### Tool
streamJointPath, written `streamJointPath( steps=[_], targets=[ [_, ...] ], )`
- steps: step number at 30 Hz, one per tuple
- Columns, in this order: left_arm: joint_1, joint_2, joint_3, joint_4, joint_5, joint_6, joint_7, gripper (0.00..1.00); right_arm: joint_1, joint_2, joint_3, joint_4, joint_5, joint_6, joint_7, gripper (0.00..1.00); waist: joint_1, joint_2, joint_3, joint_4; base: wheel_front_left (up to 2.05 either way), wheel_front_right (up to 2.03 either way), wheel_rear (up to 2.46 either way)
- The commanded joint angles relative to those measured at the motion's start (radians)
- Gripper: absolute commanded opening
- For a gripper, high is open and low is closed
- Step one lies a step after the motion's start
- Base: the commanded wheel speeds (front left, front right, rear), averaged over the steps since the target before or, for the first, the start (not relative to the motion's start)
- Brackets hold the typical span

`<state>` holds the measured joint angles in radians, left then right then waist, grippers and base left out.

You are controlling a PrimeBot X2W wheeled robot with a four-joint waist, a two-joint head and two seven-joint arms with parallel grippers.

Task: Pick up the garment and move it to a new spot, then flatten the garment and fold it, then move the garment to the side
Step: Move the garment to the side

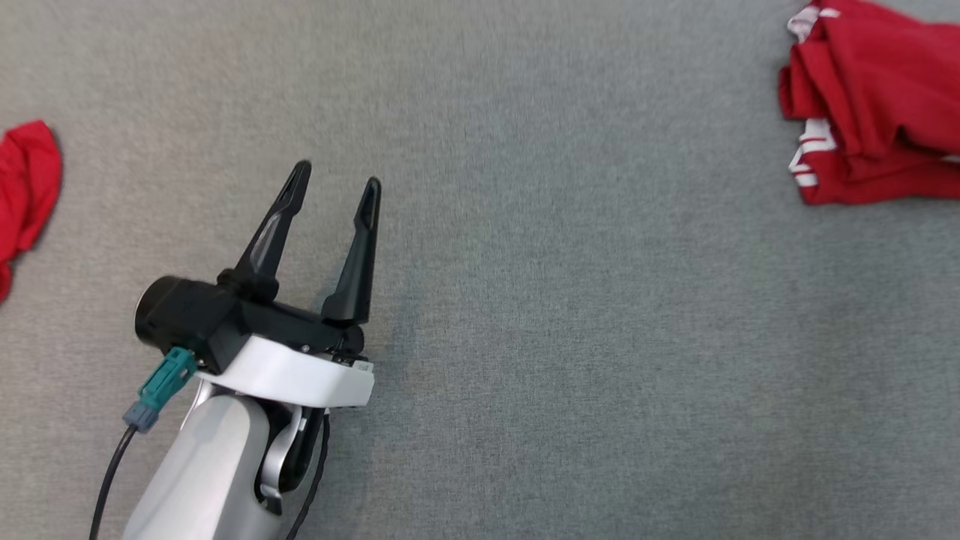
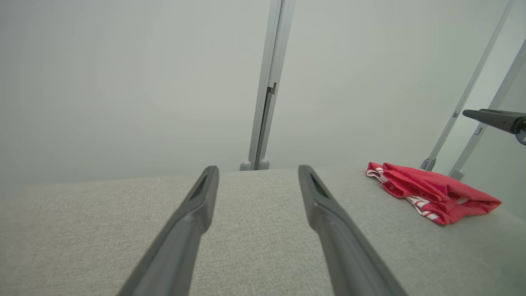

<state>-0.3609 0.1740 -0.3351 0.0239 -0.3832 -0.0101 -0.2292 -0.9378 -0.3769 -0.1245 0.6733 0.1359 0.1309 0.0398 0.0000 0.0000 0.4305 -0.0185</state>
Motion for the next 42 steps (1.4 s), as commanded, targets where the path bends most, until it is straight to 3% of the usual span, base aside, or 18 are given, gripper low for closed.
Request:
streamJointPath(
  steps=[1, 13, 23, 31, 42],
  targets=[
    [0.028, 0.003, 0.016, 0.011, -0.014, 0.011, -0.009, 1.0, 0.055, 0.015, 0.027, -0.04, 0.035, 0.0, -0.018, 1.0, 0.0, 0.0, -0.112, 0.002, 0.0, 0.0, 0.0],
    [0.165, 0.024, 0.078, 0.042, -0.054, 0.058, -0.017, 1.0, 0.418, 0.048, 0.118, -0.355, 0.203, 0.0, -0.018, 1.0, 0.0, 0.0, -0.352, 0.029, 0.0, 0.0, 0.0],
    [0.3, 0.028, 0.113, 0.052, -0.092, 0.087, -0.024, 1.0, 0.767, 0.126, 0.101, -0.627, 0.261, 0.0, -0.031, 1.0, 0.0, 0.0, -0.432, 0.045, 0.0, 0.0, 0.0],
    [0.357, 0.009, 0.115, 0.078, -0.082, 0.073, -0.034, 1.0, 0.958, 0.185, 0.118, -0.69, 0.254, 0.0, -0.063, 1.0, 0.0, 0.0, -0.448, 0.053, 0.0, 0.0, 0.0],
    [0.37, -0.014, 0.11, 0.115, -0.06, 0.053, -0.036, 1.0, 1.047, 0.199, 0.166, -0.678, 0.245, 0.0, -0.159, 1.0, 0.0, 0.0, -0.466, 0.048, 0.0, 0.0, 0.0]
  ],
)
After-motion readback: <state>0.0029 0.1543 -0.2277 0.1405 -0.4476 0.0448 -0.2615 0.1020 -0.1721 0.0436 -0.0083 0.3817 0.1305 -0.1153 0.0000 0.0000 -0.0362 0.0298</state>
